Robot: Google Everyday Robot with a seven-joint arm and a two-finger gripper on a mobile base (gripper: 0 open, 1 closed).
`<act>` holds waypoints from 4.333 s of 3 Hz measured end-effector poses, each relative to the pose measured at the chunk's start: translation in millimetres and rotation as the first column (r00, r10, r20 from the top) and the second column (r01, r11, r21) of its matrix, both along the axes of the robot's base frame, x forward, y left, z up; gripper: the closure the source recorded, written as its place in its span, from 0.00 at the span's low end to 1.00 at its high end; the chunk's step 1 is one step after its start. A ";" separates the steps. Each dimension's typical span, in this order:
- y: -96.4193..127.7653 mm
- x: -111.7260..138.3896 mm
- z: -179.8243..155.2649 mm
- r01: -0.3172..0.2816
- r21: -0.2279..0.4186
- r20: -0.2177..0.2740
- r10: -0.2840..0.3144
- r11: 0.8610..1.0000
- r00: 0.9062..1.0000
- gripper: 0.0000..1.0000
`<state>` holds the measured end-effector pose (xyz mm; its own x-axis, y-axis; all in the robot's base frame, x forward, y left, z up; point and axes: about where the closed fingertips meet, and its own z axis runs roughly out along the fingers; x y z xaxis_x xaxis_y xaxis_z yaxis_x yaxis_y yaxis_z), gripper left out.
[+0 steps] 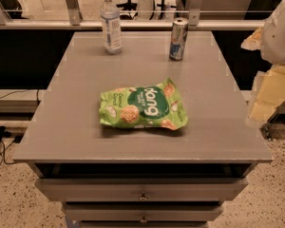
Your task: Move blue plastic bottle near green rice chip bag
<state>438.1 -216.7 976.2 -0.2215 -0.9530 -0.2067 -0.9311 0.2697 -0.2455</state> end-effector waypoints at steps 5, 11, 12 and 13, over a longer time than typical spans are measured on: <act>82.8 105.5 -25.4 -0.299 0.156 0.138 0.279 0.942 0.950 0.00; 210.7 312.8 -30.7 -0.226 0.466 0.283 0.099 0.856 0.954 0.00; 219.8 345.3 -32.5 -0.167 0.568 0.274 0.007 0.806 0.962 0.00; 254.3 371.9 -40.1 -0.137 0.671 0.219 -0.018 0.729 0.976 0.00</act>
Offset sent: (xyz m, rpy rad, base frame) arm 0.0491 0.0387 0.0001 0.0472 -0.0698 0.2461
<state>810.0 37.7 936.1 -0.0501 -0.5488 -0.8345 -0.9032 0.3815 -0.1966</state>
